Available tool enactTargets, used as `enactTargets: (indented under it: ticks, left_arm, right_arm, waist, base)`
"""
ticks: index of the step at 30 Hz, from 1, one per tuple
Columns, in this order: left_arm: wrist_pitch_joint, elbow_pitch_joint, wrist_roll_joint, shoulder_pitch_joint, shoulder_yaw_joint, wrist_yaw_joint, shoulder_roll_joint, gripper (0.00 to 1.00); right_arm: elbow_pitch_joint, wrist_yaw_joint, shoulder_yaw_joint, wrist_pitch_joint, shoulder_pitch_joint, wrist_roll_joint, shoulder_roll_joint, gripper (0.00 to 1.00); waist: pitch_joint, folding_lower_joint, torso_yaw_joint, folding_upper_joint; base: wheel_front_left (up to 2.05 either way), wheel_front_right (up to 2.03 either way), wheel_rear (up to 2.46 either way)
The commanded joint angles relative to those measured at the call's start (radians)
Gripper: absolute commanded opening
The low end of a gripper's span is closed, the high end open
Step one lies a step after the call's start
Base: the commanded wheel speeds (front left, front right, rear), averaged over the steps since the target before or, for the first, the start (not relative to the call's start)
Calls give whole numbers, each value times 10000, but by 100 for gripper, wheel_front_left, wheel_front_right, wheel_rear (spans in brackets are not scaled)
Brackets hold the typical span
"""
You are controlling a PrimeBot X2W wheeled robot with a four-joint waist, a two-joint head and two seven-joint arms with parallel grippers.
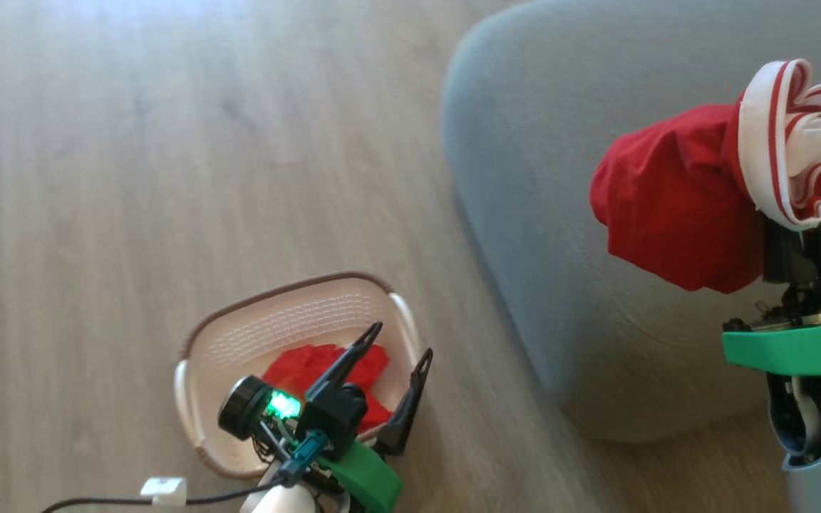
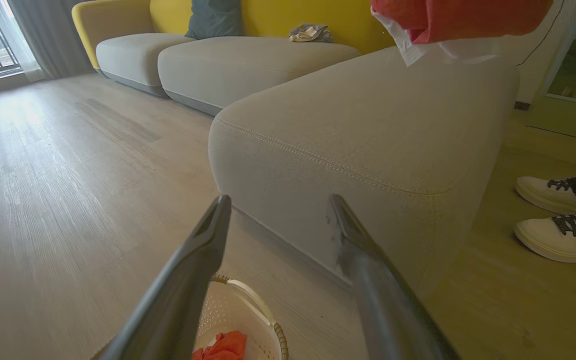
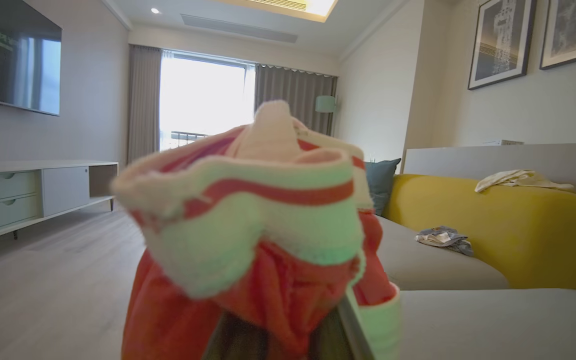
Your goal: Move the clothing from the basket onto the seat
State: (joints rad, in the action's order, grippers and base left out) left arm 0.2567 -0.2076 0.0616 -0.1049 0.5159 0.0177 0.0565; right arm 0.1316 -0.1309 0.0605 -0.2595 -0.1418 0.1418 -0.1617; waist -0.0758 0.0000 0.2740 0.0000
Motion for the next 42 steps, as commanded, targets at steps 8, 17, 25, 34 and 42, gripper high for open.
enactTargets:
  ticks: [8, 17, 25, 34, 42]
  left_arm:
    - [51, 256, -110, -796, -208, -24, -63, 100]
    - [51, 161, -132, -985, -116, -75, -63, 100]
    - [51, 182, -93, -1021, 99, -88, -63, 100]
    - [51, -42, -494, -1785, 464, -260, -59, 100]
    - [51, -245, -833, -2422, 958, -394, 15, 100]
  right_arm:
    - [344, 2, 170, -23, -505, 128, 35, 0]
    - [293, 2, 491, -23, -480, 162, 181, 0]
    - [-196, 2, 1265, -23, -900, -25, 27, 0]
    - [-696, 2, 1956, -23, -2698, 184, -1111, 0]
    - [-2136, 2, 2434, -23, -4547, 328, -2415, 0]
  waist:
    - [-641, 0, 1802, 0]
    - [-759, 0, 2216, 0]
    - [-883, 0, 1965, 0]
    - [-2306, 0, 1164, 0]
    - [-3724, 0, 388, 0]
  base:
    - [0, 0, 0]
    - [0, 0, 0]
    - [0, 0, 0]
    - [0, 0, 0]
    - [0, 0, 0]
